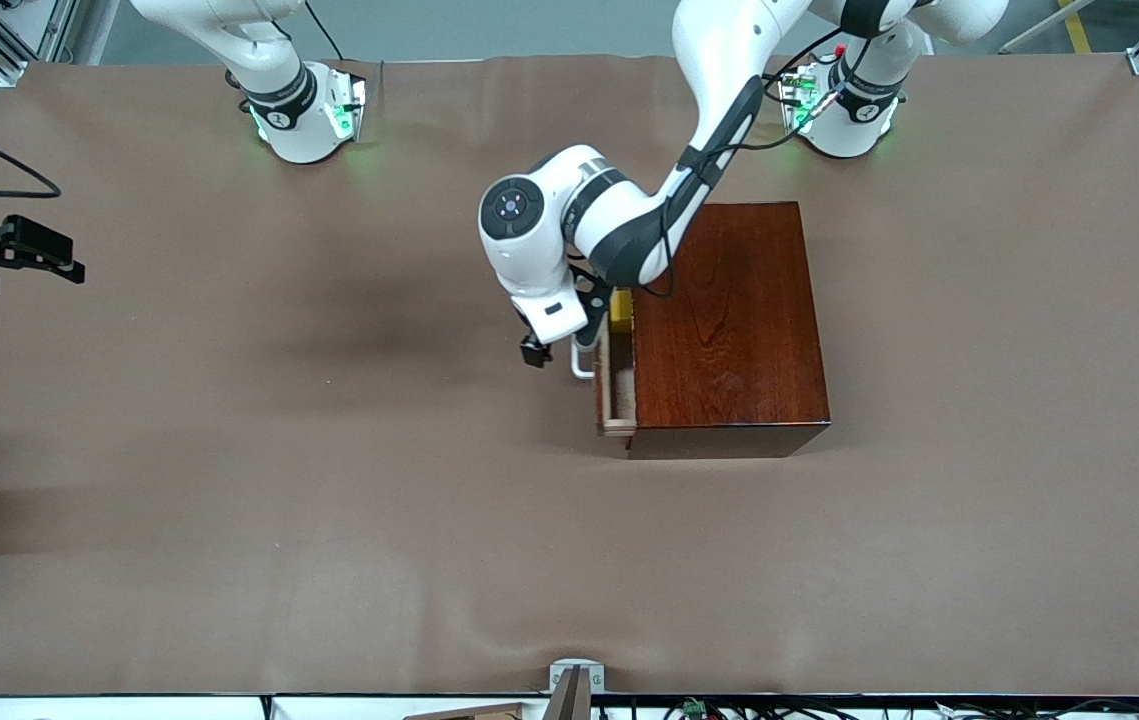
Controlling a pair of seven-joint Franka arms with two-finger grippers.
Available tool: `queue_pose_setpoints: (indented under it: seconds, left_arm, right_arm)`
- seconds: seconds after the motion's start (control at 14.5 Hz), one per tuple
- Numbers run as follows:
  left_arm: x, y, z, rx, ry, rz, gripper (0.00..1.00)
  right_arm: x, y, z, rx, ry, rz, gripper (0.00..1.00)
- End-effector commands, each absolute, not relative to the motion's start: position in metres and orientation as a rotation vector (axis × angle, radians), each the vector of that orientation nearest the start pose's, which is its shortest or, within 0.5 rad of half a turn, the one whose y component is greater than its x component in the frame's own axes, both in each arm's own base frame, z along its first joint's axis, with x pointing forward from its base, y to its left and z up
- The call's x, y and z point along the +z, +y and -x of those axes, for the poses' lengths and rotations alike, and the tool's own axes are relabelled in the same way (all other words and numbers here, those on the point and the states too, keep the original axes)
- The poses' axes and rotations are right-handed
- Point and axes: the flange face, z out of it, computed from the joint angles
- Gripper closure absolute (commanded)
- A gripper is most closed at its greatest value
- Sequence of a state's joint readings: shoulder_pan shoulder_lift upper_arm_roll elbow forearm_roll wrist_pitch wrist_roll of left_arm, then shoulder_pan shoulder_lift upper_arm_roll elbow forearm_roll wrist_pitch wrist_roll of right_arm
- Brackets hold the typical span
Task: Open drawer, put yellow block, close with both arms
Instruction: 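Push the drawer shut with the left gripper while the right gripper retracts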
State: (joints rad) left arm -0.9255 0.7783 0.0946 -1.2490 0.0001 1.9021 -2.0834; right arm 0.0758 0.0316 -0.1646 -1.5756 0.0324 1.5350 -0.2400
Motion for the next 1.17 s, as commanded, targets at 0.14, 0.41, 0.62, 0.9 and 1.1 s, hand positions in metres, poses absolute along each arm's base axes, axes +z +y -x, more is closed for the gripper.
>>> queue_pose_setpoints:
  seconds: [0.14, 0.41, 0.62, 0.9, 1.1]
  left_arm:
    - [0.296, -0.536, -0.483, -0.152, -1.673, 2.379, 0.00]
    - [0.298, -0.544, -0.475, -0.209, -1.512, 2.472, 0.00]
    - [0.338, -0.538, -0.478, -0.212, -1.407, 2.563, 0.00]
    - [0.407, -0.510, -0.502, -0.201, -1.293, 2.705, 0.00]
    - [0.459, -0.472, -0.520, -0.181, -1.022, 2.833, 0.00]
  right_arm:
    - [0.604, -0.051, -0.549, 0.085, -0.275, 3.110, 0.00]
    - [0.621, -0.052, -0.553, 0.036, -0.273, 3.144, 0.00]
    - [0.621, -0.050, -0.553, 0.038, -0.278, 3.142, 0.00]
    - [0.622, -0.052, -0.553, 0.029, -0.271, 3.145, 0.00]
    - [0.623, -0.052, -0.553, 0.026, -0.266, 3.146, 0.00]
